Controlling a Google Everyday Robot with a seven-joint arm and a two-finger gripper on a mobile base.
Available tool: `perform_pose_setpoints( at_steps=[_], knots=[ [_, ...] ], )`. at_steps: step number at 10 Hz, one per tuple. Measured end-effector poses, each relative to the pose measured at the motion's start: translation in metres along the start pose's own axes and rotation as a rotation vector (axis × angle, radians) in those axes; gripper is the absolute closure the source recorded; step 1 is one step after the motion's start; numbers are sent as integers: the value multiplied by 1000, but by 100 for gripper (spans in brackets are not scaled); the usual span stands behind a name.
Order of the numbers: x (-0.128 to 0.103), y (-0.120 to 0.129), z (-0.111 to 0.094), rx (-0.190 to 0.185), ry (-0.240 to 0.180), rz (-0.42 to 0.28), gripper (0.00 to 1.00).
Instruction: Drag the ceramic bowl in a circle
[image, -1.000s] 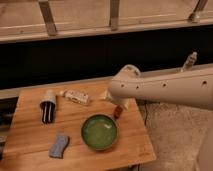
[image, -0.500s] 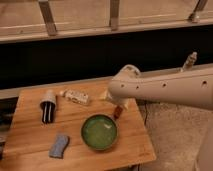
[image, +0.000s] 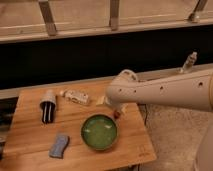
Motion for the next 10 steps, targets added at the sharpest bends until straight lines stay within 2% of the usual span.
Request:
perform_pose_setpoints(
  at_steps=[1, 2, 6, 8, 10],
  knots=[
    [9, 1, 3, 0, 16, -5, 20],
    [21, -1, 9, 16, 45, -4, 20],
    [22, 1, 9, 16, 46, -4, 20],
    [20, -1, 13, 38, 57, -6, 20],
    [18, -15, 31, 66, 91, 12, 20]
  ],
)
